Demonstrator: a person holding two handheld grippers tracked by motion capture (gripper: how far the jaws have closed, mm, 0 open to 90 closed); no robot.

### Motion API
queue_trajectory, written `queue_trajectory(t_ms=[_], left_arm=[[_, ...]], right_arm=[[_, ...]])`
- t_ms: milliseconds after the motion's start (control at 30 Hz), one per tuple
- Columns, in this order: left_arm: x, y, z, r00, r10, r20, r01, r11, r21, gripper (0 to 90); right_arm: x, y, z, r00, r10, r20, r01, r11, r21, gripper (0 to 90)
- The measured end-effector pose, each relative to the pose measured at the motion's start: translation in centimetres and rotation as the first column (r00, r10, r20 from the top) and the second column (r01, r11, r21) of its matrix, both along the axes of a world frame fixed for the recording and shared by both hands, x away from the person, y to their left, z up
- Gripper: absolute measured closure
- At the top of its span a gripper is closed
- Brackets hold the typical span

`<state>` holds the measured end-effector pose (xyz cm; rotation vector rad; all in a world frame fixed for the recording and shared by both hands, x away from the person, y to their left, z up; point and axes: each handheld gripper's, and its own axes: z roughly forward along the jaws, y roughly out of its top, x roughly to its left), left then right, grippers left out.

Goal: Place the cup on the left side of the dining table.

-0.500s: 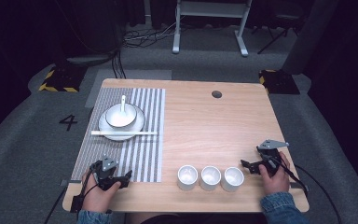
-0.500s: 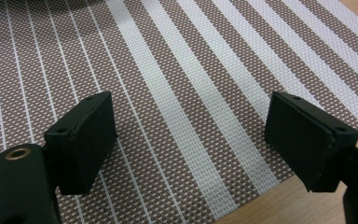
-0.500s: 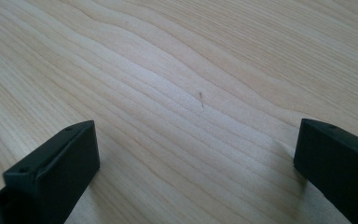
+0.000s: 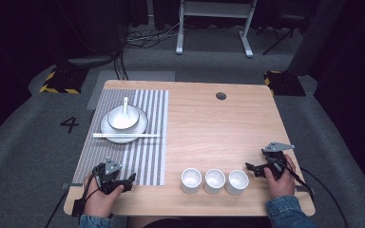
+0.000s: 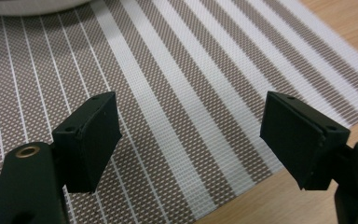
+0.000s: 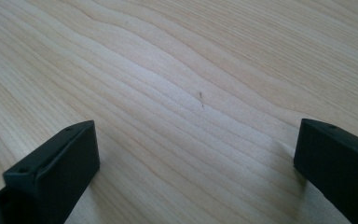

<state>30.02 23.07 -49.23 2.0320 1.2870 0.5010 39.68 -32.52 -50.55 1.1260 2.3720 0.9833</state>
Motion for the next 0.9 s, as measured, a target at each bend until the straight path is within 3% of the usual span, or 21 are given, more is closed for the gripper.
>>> queue_trajectory(t_ms=[233,367,533,667,900], left_arm=[[-0.4,-0.2,1.3,0.9997,0.0,0.023,0.001,0.9991,-0.042,20.3],[-0.8,-0.6,2.5,0.9999,-0.014,0.007,0.014,0.9979,-0.063,20.3],[-1.2,-1.0,3.4,0.9995,-0.03,0.01,0.031,0.998,-0.055,20.4],[-1.8,-1.5,4.8,0.998,-0.036,0.052,0.039,0.9976,-0.057,20.5],[-2.5,-2.2,6.2,0.9947,-0.058,0.085,0.061,0.9975,-0.035,20.1]], right_arm=[[0.0,0.0,0.0,1.0,0.0,0.0,0.0,1.0,0.0,0.3],[0.0,0.0,0.0,1.0,0.0,0.0,0.0,1.0,0.0,0.3],[0.0,0.0,0.0,1.0,0.0,0.0,0.0,1.0,0.0,0.3],[0.0,0.0,0.0,1.0,0.0,0.0,0.0,1.0,0.0,0.3],[0.0,0.0,0.0,1.0,0.0,0.0,0.0,1.0,0.0,0.3]])
